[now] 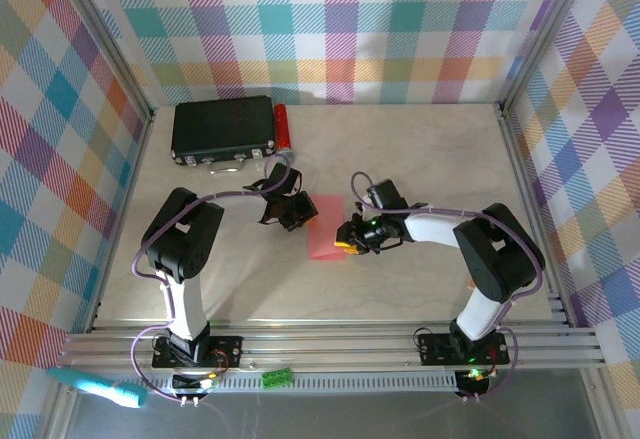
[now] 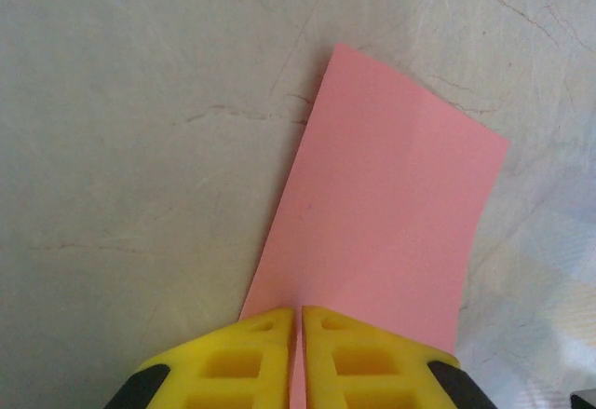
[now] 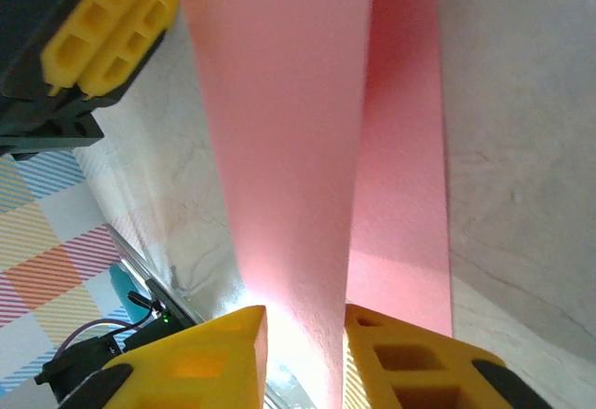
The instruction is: Fold a paper plane with a square sheet of paper (pick it up from the middle)
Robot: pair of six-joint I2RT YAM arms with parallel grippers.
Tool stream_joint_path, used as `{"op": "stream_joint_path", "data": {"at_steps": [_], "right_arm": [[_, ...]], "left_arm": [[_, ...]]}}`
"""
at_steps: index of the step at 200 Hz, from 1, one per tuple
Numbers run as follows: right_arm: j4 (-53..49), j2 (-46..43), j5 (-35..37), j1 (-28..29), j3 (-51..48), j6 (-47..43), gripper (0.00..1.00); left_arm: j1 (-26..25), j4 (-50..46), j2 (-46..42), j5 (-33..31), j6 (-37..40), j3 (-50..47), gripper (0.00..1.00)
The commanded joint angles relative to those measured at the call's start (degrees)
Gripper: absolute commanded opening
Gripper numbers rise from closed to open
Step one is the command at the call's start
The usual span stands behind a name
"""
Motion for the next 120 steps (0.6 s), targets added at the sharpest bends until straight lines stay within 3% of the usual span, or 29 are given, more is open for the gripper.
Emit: {"op": "stream_joint_path", "data": {"at_steps": [1, 68, 120], "right_arm": [[-0.8, -1.4, -1.1, -0.2, -1.3, 2.2, 0.23], [-6.9, -0.9, 0.5, -0.3, 0.1, 2.2, 0.05], [-13.9, -2.0, 1.2, -0.2, 2.1, 0.4, 0.03]], "left_arm": [[0.4, -5.4, 1.0, -1.7, -0.5, -0.7, 0.12], [0.5, 0.6, -3.5, 1.9, -0.7, -0.5, 0.13], [0.9, -0.4, -3.5, 1.9, 2.1, 1.7, 0.14]]}}
